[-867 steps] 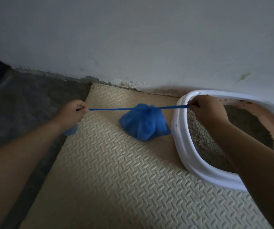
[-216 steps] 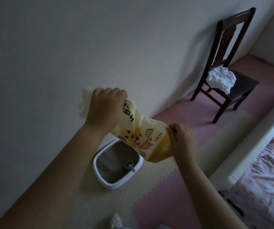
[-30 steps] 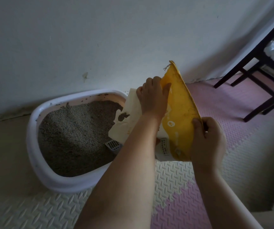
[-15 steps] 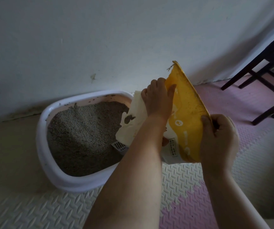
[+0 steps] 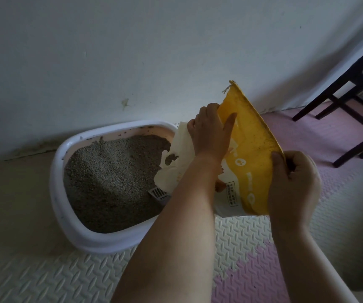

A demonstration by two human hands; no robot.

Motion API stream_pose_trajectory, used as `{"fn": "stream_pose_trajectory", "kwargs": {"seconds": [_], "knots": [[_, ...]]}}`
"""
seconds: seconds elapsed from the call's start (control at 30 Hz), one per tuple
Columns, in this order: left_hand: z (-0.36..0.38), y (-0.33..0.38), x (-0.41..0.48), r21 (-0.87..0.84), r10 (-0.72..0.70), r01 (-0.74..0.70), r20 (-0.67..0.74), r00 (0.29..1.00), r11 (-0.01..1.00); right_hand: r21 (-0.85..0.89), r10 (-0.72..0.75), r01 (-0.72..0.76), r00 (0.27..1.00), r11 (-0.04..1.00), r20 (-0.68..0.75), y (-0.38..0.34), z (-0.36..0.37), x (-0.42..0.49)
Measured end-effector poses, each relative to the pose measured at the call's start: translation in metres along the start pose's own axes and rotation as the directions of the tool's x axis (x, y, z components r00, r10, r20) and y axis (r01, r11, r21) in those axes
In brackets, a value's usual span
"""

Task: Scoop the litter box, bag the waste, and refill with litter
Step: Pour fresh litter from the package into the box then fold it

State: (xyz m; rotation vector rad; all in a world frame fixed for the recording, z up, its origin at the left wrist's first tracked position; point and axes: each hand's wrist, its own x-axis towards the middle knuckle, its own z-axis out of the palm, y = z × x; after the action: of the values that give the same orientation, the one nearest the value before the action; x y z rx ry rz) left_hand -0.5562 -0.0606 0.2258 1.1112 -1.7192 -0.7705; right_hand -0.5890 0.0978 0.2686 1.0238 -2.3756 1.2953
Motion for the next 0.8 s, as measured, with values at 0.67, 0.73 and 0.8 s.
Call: {"fn": "stream_pose_trajectory", "kwargs": {"seconds": [0.67,0.73,0.8], "knots": [[0.0051,-0.0038,-0.0041,-0.060,0.030,-0.029,0.013,0.999,0.998,-0.002,-0.026,0.026,1.000,1.000,-0.005,-0.0014,0.0031,0.0011],[0.0039,-0.0039,-0.0019,-0.064,0.027,-0.026,0.005,1.000,0.998,0.004,-0.036,0.036,0.999,0.999,-0.015,-0.0027,0.0037,0.0024],[0.0031,-0.0039,-0.0013,-0.064,0.023,-0.023,0.004,1.000,0.998,0.006,-0.049,0.050,0.999,0.999,-0.019,-0.0045,0.0034,0.0034]]}}
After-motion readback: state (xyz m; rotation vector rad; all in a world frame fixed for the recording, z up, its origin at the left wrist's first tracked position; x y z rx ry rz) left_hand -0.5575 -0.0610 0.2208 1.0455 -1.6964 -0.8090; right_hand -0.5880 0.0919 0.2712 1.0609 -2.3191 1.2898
